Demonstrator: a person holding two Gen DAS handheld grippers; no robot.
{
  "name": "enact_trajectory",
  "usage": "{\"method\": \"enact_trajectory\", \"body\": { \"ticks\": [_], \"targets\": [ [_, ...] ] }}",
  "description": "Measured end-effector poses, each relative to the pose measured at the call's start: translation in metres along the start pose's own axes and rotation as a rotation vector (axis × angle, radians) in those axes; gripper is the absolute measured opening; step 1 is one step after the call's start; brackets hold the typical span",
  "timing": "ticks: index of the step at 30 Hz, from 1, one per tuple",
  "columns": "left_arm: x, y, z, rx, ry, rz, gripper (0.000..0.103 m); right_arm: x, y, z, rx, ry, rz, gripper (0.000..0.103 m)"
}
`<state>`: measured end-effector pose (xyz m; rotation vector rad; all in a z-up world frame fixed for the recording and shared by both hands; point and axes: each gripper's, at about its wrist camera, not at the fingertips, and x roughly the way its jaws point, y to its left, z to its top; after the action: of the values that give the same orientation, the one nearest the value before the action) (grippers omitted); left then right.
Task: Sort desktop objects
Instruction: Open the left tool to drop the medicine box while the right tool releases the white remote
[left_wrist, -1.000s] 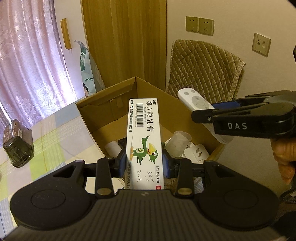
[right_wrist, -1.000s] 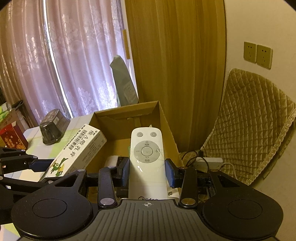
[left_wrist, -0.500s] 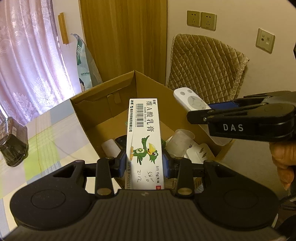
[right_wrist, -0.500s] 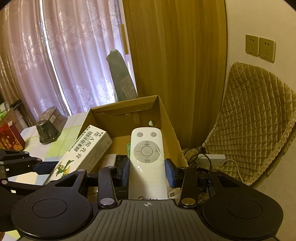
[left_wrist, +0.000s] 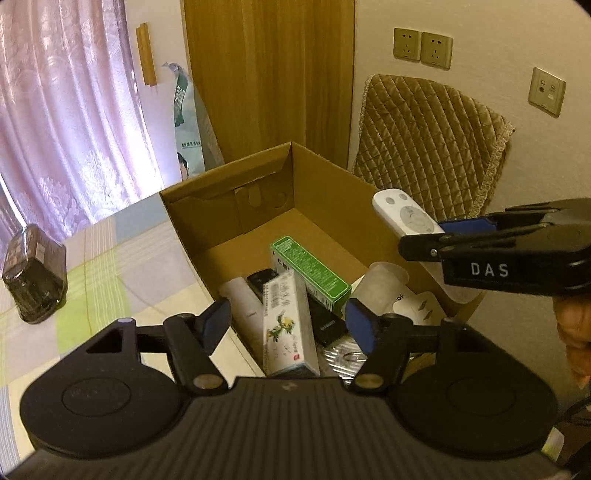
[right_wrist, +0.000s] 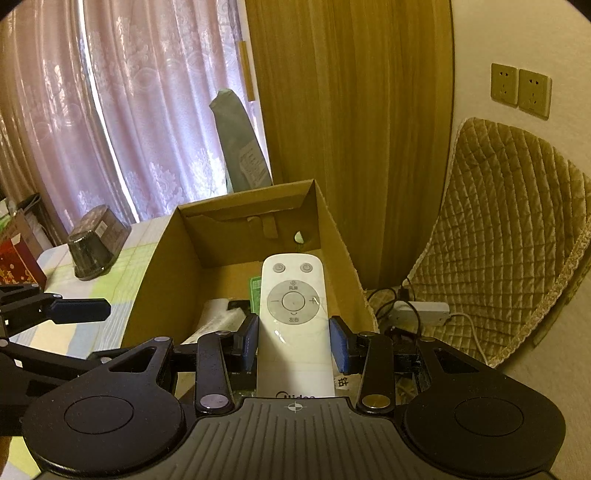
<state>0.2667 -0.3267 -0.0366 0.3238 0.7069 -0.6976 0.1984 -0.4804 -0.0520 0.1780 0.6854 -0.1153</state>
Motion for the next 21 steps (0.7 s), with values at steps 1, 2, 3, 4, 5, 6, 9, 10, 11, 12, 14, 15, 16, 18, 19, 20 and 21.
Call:
{"method": "enact_trajectory", "body": {
  "ticks": [1, 2, 3, 4, 5, 6, 9, 10, 11, 12, 14, 15, 16, 18, 19, 20, 21],
  "targets": [
    [-0.001, 0.001, 0.0, -0.003, 0.002, 0.0, 0.064, 0.0, 0.001, -0.001, -0.002, 0.001, 0.001, 0.039],
    [-0.001, 0.002, -0.001, -0.005, 0.003, -0.001, 0.063, 0.0, 0.002, -0.001, -0.004, 0.003, 0.002, 0.039],
    [-0.002, 0.003, -0.001, -0.005, 0.0, 0.0, 0.063, 0.001, 0.003, -0.001, -0.004, 0.003, 0.003, 0.039],
    [-0.003, 0.003, -0.001, -0.006, 0.0, -0.001, 0.063, 0.001, 0.003, -0.002, -0.005, 0.004, 0.004, 0.039],
    [-0.003, 0.003, -0.001, -0.007, 0.0, -0.002, 0.063, 0.0, 0.004, -0.002, -0.006, 0.003, 0.004, 0.039],
    [-0.004, 0.004, -0.001, -0.008, 0.0, -0.003, 0.063, 0.0, 0.005, -0.002, -0.007, 0.003, 0.005, 0.039],
    [-0.006, 0.005, -0.002, -0.011, 0.0, -0.003, 0.063, 0.0, 0.007, -0.001, -0.01, 0.001, 0.006, 0.039],
    [-0.006, 0.005, -0.002, -0.012, -0.001, -0.002, 0.063, 0.0, 0.007, 0.0, -0.012, 0.001, 0.006, 0.039],
    [-0.006, 0.006, -0.003, -0.012, -0.001, -0.001, 0.063, -0.001, 0.008, 0.0, -0.013, 0.0, 0.007, 0.039],
    [-0.007, 0.006, -0.003, -0.013, -0.001, 0.0, 0.063, -0.001, 0.008, 0.001, -0.015, -0.001, 0.007, 0.039],
    [-0.007, 0.007, -0.004, -0.015, -0.001, 0.002, 0.063, -0.001, 0.01, 0.002, -0.018, -0.004, 0.009, 0.039],
    [-0.008, 0.007, -0.004, -0.015, -0.001, 0.003, 0.063, 0.0, 0.011, 0.003, -0.018, -0.005, 0.011, 0.039],
    [-0.008, 0.008, -0.005, -0.016, -0.001, 0.004, 0.063, 0.0, 0.011, 0.004, -0.019, -0.007, 0.012, 0.039],
    [-0.009, 0.01, -0.006, -0.019, -0.001, 0.008, 0.063, 0.001, 0.013, 0.007, -0.02, -0.01, 0.018, 0.039],
    [-0.01, 0.011, -0.006, -0.021, -0.001, 0.011, 0.063, 0.002, 0.014, 0.009, -0.018, -0.01, 0.023, 0.039],
    [-0.01, 0.013, -0.007, -0.025, -0.002, 0.013, 0.063, 0.004, 0.014, 0.011, -0.016, -0.012, 0.031, 0.04],
    [-0.011, 0.014, -0.008, -0.03, -0.002, 0.016, 0.063, 0.005, 0.015, 0.012, -0.013, -0.015, 0.041, 0.04]
  ]
}}
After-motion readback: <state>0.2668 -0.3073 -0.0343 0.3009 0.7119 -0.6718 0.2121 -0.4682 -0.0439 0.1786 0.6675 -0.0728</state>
